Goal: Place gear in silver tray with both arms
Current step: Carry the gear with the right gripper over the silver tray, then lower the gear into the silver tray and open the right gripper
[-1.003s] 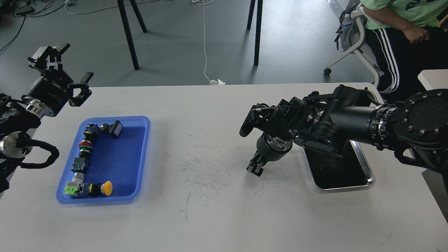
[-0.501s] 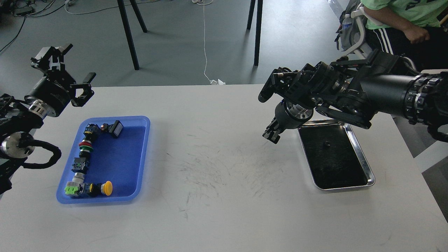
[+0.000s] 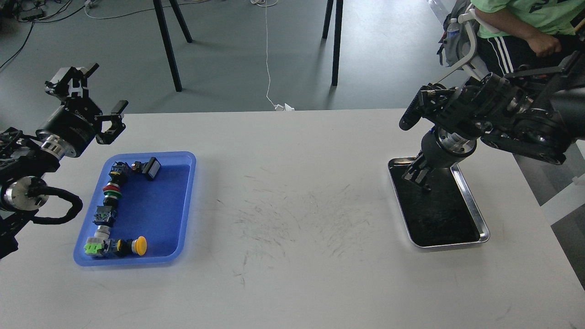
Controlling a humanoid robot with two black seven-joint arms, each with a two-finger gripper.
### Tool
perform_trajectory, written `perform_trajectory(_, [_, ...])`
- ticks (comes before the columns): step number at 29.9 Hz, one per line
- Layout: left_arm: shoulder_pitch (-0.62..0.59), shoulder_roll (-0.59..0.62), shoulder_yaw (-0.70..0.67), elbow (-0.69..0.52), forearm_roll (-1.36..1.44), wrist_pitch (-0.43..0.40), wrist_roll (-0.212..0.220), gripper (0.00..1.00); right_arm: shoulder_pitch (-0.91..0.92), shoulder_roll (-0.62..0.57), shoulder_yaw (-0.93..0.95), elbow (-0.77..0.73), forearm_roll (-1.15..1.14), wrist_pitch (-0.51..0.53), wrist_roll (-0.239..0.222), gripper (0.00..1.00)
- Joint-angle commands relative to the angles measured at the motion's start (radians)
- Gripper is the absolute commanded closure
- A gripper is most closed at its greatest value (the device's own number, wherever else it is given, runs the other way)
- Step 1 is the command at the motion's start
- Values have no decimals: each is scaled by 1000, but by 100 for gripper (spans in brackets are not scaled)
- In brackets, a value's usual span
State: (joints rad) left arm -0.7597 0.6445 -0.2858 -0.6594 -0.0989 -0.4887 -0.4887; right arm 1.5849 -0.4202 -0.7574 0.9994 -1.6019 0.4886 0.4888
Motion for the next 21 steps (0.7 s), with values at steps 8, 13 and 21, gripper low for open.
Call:
perform_trajectory(8, [8,-5,0,0,1,0,0,2,-55,-39,-13,2,-102,-8,0,98])
perform_trajectory(13, [11,-5,0,0,1,0,0,2,-59,-35,-14,5,-107,-8,0,98])
perform_trajectory(21, [13,-5,0,0,1,0,0,2,-62,-34,-37,31,-142,-11,0,98])
